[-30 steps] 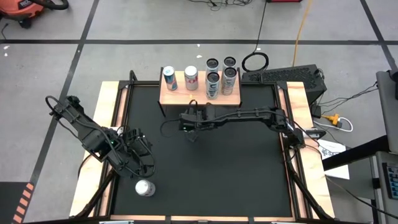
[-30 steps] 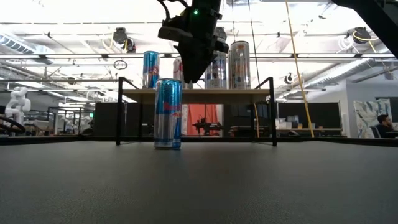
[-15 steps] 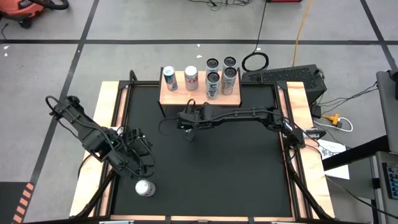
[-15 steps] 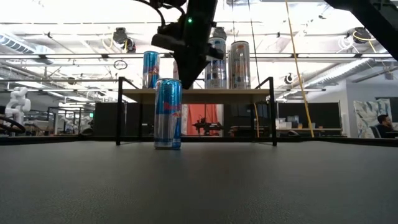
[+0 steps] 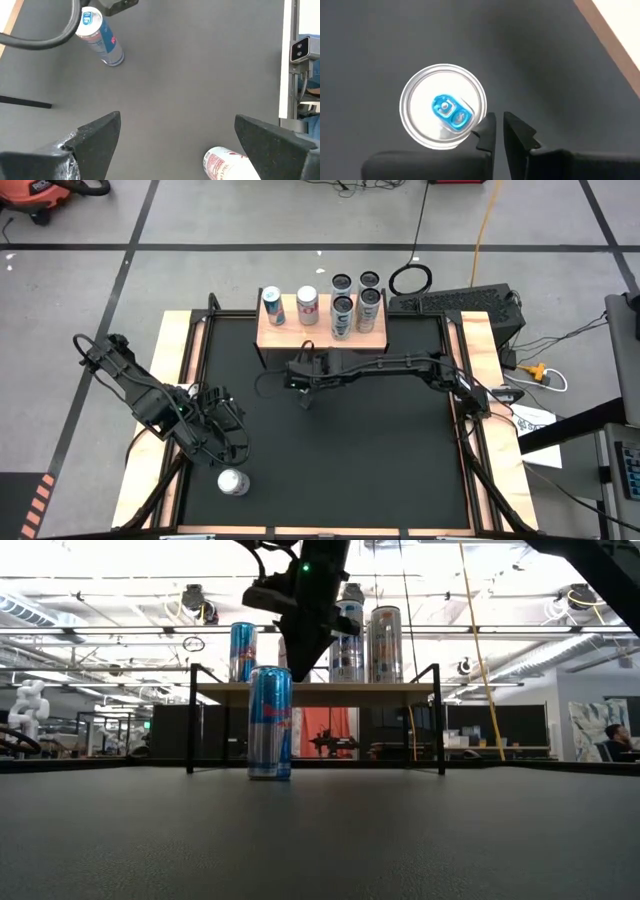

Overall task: Place canned beverage on shelf
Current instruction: Put the blue soda can on the shelf aligned with the other blue soda can

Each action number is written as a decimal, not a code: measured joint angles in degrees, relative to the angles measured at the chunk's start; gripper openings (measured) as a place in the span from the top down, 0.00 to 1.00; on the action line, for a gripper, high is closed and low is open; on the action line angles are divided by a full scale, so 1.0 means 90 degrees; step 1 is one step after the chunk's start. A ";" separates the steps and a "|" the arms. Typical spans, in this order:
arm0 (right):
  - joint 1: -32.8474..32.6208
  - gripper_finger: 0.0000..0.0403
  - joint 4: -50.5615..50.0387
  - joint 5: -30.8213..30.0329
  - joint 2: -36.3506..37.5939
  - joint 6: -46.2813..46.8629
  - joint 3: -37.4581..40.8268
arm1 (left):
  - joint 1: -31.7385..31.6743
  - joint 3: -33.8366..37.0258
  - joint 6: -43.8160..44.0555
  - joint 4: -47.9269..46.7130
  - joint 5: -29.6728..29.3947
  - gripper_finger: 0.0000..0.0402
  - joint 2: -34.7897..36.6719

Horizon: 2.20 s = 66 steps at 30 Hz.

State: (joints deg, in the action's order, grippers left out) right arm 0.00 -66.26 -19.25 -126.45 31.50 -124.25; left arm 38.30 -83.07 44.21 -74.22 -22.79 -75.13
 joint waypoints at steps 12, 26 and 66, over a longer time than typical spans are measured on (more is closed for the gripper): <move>-0.0208 0.96 0.0000 0.0045 0.0000 0.0205 0.0000 | 0.0000 0.0000 0.0005 0.0002 -0.0002 0.02 0.0000; -0.0418 0.96 -0.0281 0.0338 0.0000 0.0571 0.0000 | 0.0000 0.0000 0.0001 0.0002 -0.0002 0.02 0.0000; -0.0776 0.89 -0.1719 0.1019 0.0578 -0.0254 -0.0010 | 0.0000 0.0000 0.0041 0.0022 -0.0004 0.02 -0.0041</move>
State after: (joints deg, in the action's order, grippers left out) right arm -6.98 -81.73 -10.08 -121.25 29.21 -124.33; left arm 38.30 -83.07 44.58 -74.02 -22.83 -75.50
